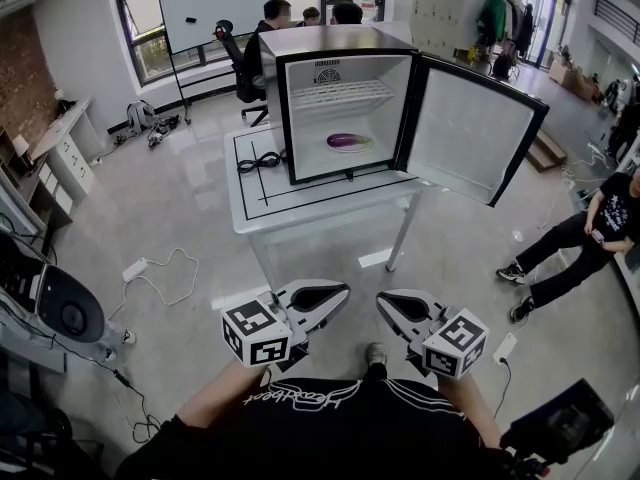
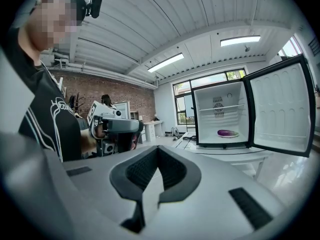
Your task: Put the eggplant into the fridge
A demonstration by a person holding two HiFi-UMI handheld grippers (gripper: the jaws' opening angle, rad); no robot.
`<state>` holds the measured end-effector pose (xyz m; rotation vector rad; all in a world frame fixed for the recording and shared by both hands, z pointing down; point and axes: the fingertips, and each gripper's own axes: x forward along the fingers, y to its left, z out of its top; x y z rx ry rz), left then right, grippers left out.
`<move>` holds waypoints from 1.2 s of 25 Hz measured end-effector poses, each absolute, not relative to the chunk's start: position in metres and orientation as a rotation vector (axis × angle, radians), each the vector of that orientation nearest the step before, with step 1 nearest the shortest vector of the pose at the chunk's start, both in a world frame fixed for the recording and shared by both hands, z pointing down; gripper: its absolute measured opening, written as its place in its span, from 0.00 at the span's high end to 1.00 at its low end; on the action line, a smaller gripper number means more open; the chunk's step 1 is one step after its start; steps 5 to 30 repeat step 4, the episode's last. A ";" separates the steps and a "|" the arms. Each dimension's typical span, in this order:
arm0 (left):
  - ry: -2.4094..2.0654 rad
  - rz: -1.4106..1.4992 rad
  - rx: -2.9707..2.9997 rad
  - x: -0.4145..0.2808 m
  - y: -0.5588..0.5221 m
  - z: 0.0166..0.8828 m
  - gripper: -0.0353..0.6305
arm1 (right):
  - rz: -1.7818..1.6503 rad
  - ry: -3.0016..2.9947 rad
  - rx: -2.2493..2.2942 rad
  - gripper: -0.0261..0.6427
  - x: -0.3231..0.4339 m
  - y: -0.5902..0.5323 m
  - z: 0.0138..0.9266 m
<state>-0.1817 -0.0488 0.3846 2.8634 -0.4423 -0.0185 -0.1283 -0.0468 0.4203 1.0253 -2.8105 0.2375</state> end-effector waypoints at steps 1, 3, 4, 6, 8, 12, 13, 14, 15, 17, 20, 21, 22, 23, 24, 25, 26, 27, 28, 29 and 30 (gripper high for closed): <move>-0.441 -0.020 2.865 -0.183 -0.048 0.384 0.94 | 0.234 -2.811 1.022 0.95 -0.130 -0.046 0.420; -0.437 -0.021 2.867 -0.187 -0.046 0.382 0.94 | 0.229 -2.813 1.018 0.95 -0.133 -0.045 0.419; -0.434 -0.022 2.868 -0.188 -0.045 0.382 0.94 | 0.228 -2.813 1.017 0.95 -0.135 -0.044 0.418; -0.434 -0.022 2.868 -0.188 -0.045 0.382 0.94 | 0.228 -2.813 1.017 0.95 -0.135 -0.044 0.418; -0.434 -0.022 2.868 -0.188 -0.045 0.382 0.94 | 0.228 -2.813 1.017 0.95 -0.135 -0.044 0.418; -0.434 -0.022 2.868 -0.188 -0.045 0.382 0.94 | 0.228 -2.813 1.017 0.95 -0.135 -0.044 0.418; -0.434 -0.022 2.868 -0.188 -0.045 0.382 0.94 | 0.228 -2.813 1.017 0.95 -0.135 -0.044 0.418; -0.434 -0.022 2.868 -0.188 -0.045 0.382 0.94 | 0.228 -2.813 1.017 0.95 -0.135 -0.044 0.418; -0.434 -0.022 2.868 -0.188 -0.045 0.382 0.94 | 0.228 -2.813 1.017 0.95 -0.135 -0.044 0.418; -0.434 -0.022 2.868 -0.188 -0.045 0.382 0.94 | 0.228 -2.813 1.017 0.95 -0.135 -0.044 0.418; -0.434 -0.022 2.868 -0.188 -0.045 0.382 0.94 | 0.228 -2.813 1.017 0.95 -0.135 -0.044 0.418; -0.434 -0.022 2.868 -0.188 -0.045 0.382 0.94 | 0.228 -2.813 1.017 0.95 -0.135 -0.044 0.418; -0.434 -0.022 2.868 -0.188 -0.045 0.382 0.94 | 0.228 -2.813 1.017 0.95 -0.135 -0.044 0.418; -0.434 -0.022 2.868 -0.188 -0.045 0.382 0.94 | 0.228 -2.813 1.017 0.95 -0.135 -0.044 0.418; -0.434 -0.022 2.868 -0.188 -0.045 0.382 0.94 | 0.228 -2.813 1.017 0.95 -0.135 -0.044 0.418; -0.434 -0.022 2.868 -0.188 -0.045 0.382 0.94 | 0.228 -2.813 1.017 0.95 -0.135 -0.044 0.418; -0.434 -0.022 2.868 -0.188 -0.045 0.382 0.94 | 0.228 -2.813 1.017 0.95 -0.135 -0.044 0.418; -0.434 -0.022 2.868 -0.188 -0.045 0.382 0.94 | 0.228 -2.813 1.017 0.95 -0.135 -0.044 0.418; -0.434 -0.022 2.868 -0.188 -0.045 0.382 0.94 | 0.228 -2.813 1.017 0.95 -0.135 -0.044 0.418; -0.434 -0.022 2.868 -0.188 -0.045 0.382 0.94 | 0.228 -2.813 1.017 0.95 -0.135 -0.044 0.418; -0.434 -0.022 2.868 -0.188 -0.045 0.382 0.94 | 0.228 -2.813 1.017 0.95 -0.135 -0.044 0.418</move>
